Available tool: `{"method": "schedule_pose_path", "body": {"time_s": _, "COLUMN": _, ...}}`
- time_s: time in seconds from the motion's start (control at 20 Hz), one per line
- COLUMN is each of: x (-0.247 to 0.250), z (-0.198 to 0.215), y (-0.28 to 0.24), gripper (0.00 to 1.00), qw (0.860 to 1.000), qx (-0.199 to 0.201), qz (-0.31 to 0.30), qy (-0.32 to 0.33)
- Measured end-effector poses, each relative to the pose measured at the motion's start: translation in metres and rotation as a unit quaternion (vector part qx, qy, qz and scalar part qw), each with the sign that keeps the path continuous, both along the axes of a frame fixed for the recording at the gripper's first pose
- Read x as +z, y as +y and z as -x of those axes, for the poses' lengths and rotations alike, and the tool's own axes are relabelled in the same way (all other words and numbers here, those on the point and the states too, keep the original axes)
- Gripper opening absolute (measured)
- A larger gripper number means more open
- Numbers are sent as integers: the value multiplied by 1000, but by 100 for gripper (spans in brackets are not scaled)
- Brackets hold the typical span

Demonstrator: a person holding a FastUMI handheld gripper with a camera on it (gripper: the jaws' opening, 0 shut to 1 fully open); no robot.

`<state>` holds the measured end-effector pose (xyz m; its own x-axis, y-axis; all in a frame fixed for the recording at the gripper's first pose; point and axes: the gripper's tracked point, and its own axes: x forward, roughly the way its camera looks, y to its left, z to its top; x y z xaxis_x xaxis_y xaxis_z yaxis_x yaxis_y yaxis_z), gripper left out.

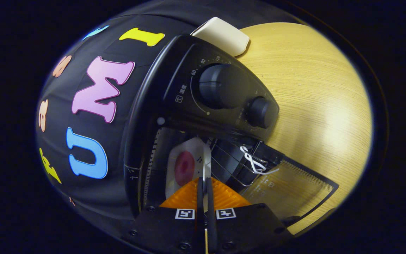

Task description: Open the toaster oven, put the food inside, and close the toaster oven door.

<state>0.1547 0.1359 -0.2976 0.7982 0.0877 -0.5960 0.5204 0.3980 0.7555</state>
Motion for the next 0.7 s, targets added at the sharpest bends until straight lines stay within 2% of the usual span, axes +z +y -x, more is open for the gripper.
{"method": "schedule_pose_path", "body": {"time_s": 0.2, "x": 11, "z": 7, "y": 8, "gripper": 16, "qw": 999, "qx": 33, "qz": -2, "qy": -27}}
{"method": "schedule_pose_path", "body": {"time_s": 0.35, "x": 14, "z": 27, "y": 16, "gripper": 66, "qw": 996, "qx": 83, "qz": -19, "qy": -21}}
{"method": "schedule_pose_path", "body": {"time_s": 0.45, "x": 24, "z": 39, "y": 10, "gripper": 99, "qw": 994, "qx": 102, "qz": -11, "qy": -29}}
{"method": "schedule_pose_path", "body": {"time_s": 0.5, "x": 30, "z": 46, "y": 8, "gripper": 96, "qw": 993, "qx": 116, "qz": 0, "qy": -33}}
{"method": "schedule_pose_path", "body": {"time_s": 0.7, "x": 34, "z": 75, "y": 1, "gripper": 98, "qw": 981, "qx": 187, "qz": 51, "qy": -25}}
